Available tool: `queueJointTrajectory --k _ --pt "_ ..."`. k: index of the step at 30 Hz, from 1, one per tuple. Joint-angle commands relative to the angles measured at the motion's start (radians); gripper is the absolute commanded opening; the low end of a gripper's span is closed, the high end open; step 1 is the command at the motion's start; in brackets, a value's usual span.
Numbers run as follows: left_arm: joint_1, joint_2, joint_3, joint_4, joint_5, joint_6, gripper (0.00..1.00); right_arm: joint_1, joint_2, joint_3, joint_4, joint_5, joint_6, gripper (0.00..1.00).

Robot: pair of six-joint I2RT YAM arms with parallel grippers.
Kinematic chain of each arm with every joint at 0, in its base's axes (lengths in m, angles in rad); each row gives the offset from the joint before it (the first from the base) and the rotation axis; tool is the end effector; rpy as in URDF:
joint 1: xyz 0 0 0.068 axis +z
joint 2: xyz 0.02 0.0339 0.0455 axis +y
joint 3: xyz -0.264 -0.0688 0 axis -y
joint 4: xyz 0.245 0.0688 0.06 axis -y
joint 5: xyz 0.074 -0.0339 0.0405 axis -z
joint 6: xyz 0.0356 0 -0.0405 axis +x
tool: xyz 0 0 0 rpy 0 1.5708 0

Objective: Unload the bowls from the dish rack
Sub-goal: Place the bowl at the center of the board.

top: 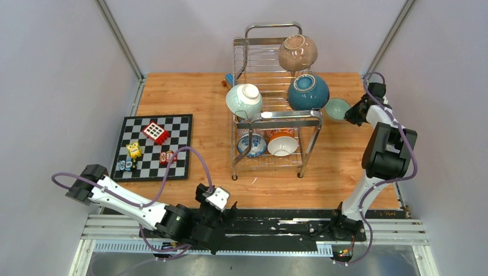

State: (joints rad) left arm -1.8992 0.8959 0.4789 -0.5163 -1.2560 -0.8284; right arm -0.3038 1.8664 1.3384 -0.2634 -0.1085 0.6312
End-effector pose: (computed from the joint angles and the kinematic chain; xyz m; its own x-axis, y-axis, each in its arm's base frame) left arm -0.0176 -0.1566 0.2069 -0.1752 0.1931 -0.9654 0.5125 0.8551 0.0780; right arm 0.3978 -0.1207 0.2166 -0.4153 0.7450 -0.5220 0.5820 0.6586 0.4769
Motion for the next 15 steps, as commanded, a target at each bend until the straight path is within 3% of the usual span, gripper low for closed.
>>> queueJointTrajectory --k 1,15 --pt "0.005 0.052 0.037 0.057 0.008 -0.046 1.00 -0.018 0.015 0.053 0.018 -0.024 -0.003 0.03" --pt "0.010 0.195 0.108 0.053 0.023 -0.009 1.00 -0.017 0.082 0.092 -0.004 -0.028 -0.037 0.03"
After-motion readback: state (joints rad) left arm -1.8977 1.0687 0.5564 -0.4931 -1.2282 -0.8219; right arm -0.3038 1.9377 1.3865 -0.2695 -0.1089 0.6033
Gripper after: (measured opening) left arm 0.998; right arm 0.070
